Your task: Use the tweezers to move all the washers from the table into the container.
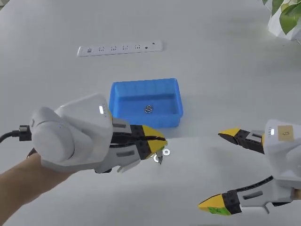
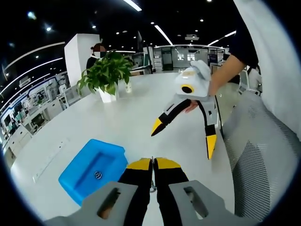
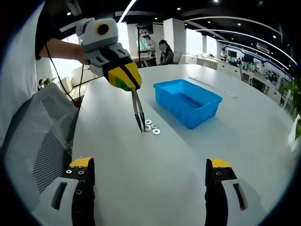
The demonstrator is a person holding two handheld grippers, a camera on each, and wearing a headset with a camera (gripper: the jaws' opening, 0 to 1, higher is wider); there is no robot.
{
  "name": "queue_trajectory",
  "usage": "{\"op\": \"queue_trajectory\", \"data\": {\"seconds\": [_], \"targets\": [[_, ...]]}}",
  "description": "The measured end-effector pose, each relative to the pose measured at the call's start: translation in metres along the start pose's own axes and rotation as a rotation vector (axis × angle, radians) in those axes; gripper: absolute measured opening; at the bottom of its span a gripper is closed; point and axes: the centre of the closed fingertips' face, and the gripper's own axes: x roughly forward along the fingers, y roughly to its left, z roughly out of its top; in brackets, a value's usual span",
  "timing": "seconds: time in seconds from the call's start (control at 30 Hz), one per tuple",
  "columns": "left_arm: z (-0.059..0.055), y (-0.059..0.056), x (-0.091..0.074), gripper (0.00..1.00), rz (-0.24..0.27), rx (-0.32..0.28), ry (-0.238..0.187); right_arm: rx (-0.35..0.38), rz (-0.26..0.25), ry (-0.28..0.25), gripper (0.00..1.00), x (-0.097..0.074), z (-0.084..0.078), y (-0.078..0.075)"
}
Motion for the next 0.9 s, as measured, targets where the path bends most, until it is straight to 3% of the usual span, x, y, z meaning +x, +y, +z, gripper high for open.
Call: {"op": "queue_trajectory", "data": {"seconds": [0.13, 0.3, 0.47, 0.63, 0.9], "targets": [[0.000, 0.002, 0.001, 0.05, 0.006, -0.013, 0.000, 0.005, 0.010, -0.007, 0.98, 0.003, 0.005, 0.002], [-0.001, -0.002, 0.000, 0.05, -0.015, 0.029, 0.024, -0.024, 0.034, -0.034, 0.96, 0.015, 0.020, 0.008], [-0.002, 0.001, -0.001, 0.05, -0.018, 0.018, 0.029, -0.052, 0.092, -0.057, 0.83, 0.029, 0.037, 0.017], [-0.003, 0.000, -0.002, 0.05, -0.030, 0.018, 0.041, -0.103, 0.157, -0.044, 0.74, 0.045, 0.045, 0.027], [-0.006, 0.002, -0.002, 0.05, -0.025, 0.003, 0.049, -0.163, 0.209, -0.031, 0.57, 0.065, 0.053, 0.033]]}}
